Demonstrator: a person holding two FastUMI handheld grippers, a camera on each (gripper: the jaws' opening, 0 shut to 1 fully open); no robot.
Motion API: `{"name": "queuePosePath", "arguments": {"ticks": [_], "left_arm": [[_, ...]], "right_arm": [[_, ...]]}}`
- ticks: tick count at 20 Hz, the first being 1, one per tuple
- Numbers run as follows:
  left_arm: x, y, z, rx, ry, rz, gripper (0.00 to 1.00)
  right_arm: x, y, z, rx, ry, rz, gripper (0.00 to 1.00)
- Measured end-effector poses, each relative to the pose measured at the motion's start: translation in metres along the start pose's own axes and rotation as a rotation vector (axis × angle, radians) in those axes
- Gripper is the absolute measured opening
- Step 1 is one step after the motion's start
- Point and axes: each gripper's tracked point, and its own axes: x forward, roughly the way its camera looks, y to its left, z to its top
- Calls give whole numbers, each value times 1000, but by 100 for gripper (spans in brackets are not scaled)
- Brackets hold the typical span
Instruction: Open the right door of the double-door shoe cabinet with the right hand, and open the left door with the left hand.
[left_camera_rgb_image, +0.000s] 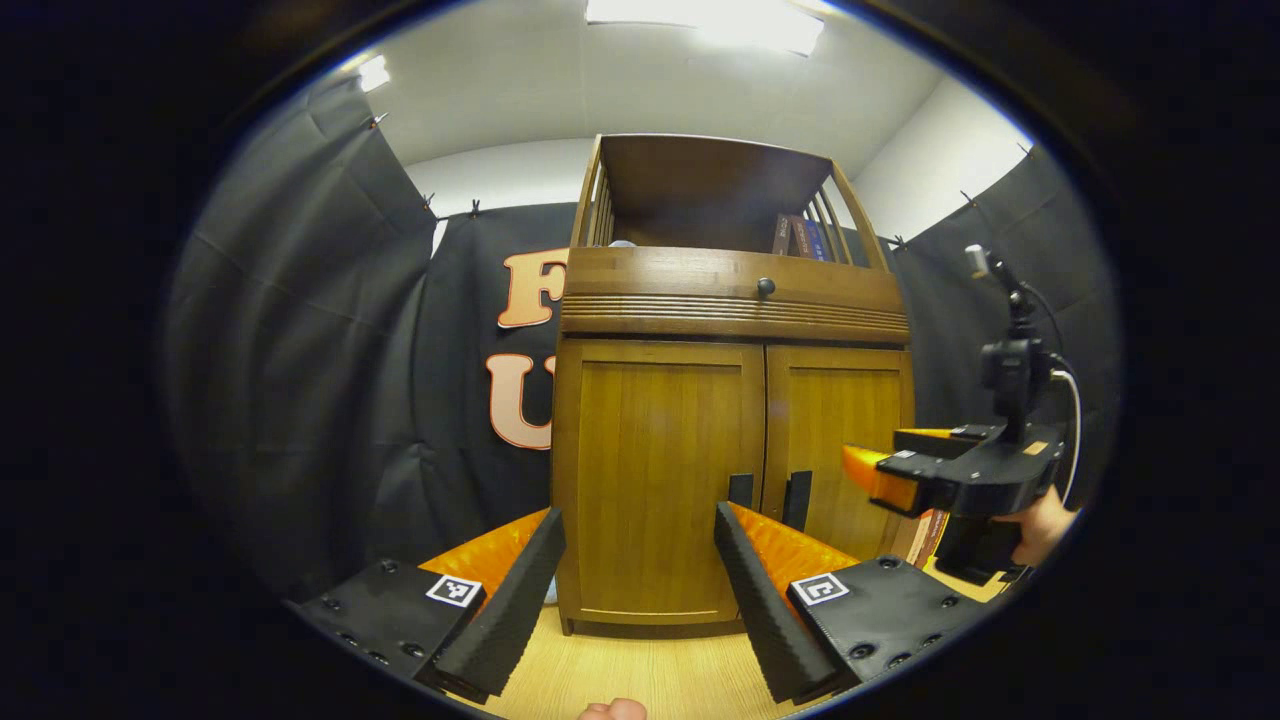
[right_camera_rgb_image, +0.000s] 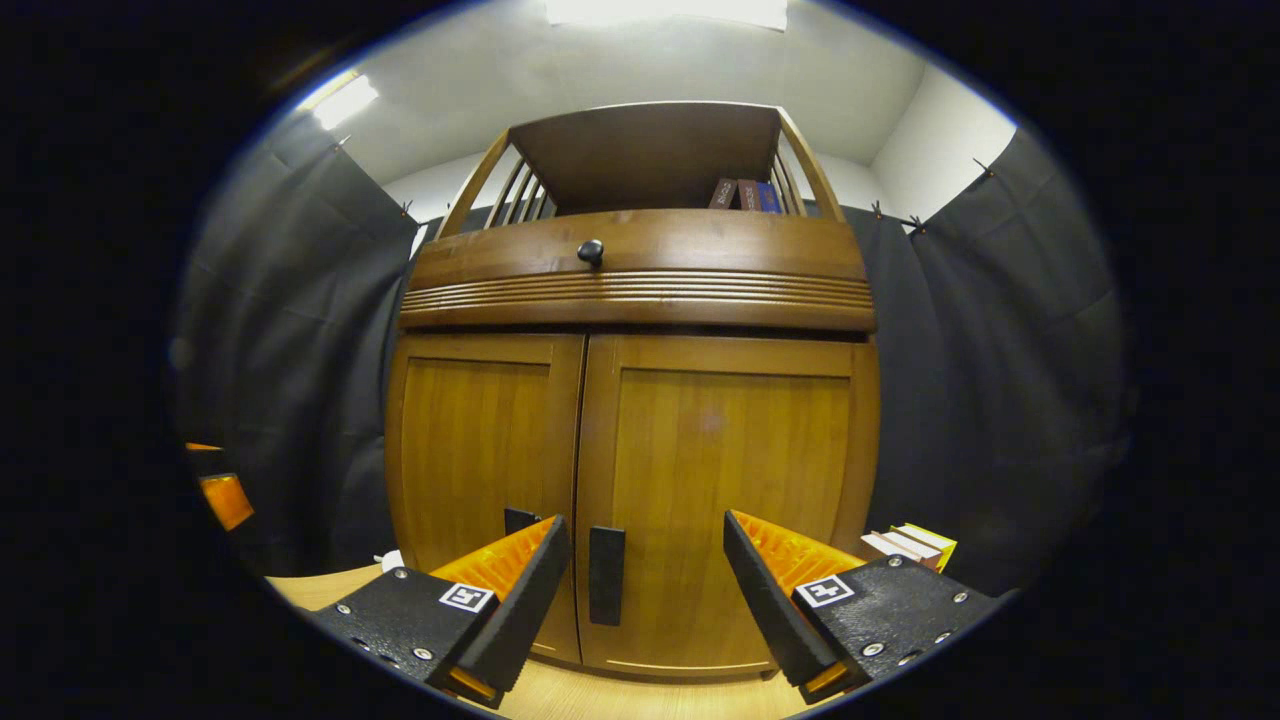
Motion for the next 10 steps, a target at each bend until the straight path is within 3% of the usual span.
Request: {"name": "queuePosePath", "arguments": {"ticks": [1,5,7,8,10], "left_arm": [[-2,1,1,5,-2,2,94],[-5,10,0,17,-8,16,94],[-7,16,-3,20,0,32,99],[-7,19,-4,20,2,39,94],[-9,24,-4,19,3,48,99]], "right_arm": [[7,2,-10,-3,17,3,98],[39,16,-39,1,78,12,94],[49,18,-53,12,96,7,94],[54,19,-56,17,100,4,94],[64,20,-63,22,104,-8,94]]}}
